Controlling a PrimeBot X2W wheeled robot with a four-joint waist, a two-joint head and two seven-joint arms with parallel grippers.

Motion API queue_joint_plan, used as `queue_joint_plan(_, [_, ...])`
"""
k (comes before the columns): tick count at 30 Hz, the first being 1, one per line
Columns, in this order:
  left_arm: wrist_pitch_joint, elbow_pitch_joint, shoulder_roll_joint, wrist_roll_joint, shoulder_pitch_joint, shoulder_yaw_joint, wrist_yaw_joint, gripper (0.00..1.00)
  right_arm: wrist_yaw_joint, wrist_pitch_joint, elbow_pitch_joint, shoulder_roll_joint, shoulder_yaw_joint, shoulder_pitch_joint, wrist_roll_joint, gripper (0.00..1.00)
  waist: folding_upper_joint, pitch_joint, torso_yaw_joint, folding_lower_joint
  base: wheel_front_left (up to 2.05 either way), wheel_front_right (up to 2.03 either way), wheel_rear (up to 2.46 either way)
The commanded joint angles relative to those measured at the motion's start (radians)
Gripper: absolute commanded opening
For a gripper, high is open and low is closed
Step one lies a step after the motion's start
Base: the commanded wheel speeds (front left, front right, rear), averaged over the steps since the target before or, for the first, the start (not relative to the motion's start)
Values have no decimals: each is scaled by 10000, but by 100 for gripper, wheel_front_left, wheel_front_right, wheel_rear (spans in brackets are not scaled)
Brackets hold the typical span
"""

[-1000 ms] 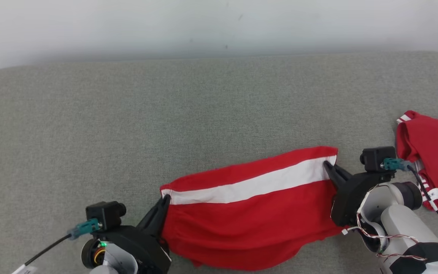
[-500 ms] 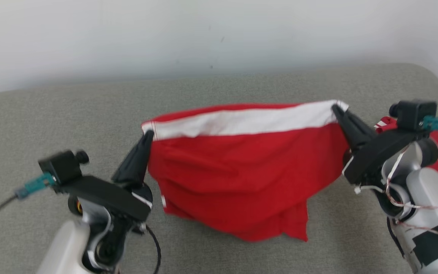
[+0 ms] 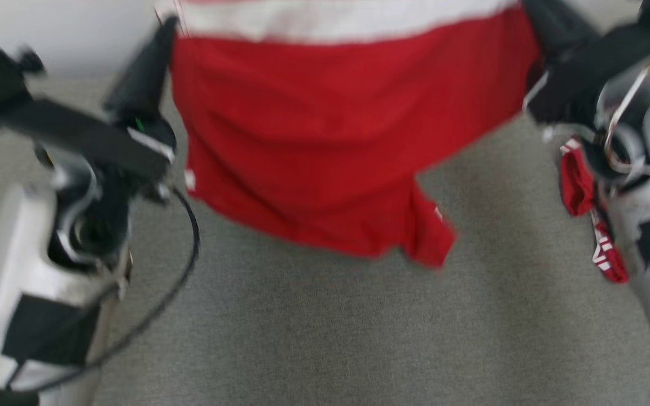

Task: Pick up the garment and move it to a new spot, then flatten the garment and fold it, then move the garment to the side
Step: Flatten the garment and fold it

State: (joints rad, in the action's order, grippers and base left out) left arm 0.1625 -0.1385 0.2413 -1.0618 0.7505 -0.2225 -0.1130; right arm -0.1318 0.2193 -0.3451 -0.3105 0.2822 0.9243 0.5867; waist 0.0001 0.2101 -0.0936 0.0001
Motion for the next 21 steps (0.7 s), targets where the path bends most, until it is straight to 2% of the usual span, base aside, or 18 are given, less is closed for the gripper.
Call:
queue_joint_plan(1, [-91,-135,-47,33,711,163,99,0,25,-67,-113,83,29,666,-189,0,-1,1401,-228,-1,0,0,0])
queue_joint_plan(7, [-905,-763,-62,538,3162,780,481,0,25,-819,-688,120,53,3218,-1350,0,-1,3177,-414,-1,0,0,0])
queue_joint_plan(9, [-1385,-1083,-123,659,3820,990,480,0,25,-1404,-908,221,-72,3929,-1881,0,-1,3528,-452,-1,0,0,0])
queue_joint_plan(12, [-2142,-1502,76,1383,4669,935,435,0,27,-2480,-1289,347,-434,4895,-2849,0,-1,3940,-488,-1,0,0,0])
queue_joint_plan(17, [-3729,-2066,39,2161,5585,1170,387,0,27,-4219,-1856,720,-963,5646,-4844,0,-1,4288,-573,-1,0,0,0])
queue_joint_plan(21, [-4103,-2489,-139,2261,5473,1189,130,0,27,-4522,-2398,964,-529,5454,-5758,0,-1,4569,-588,-1,0,0,0])
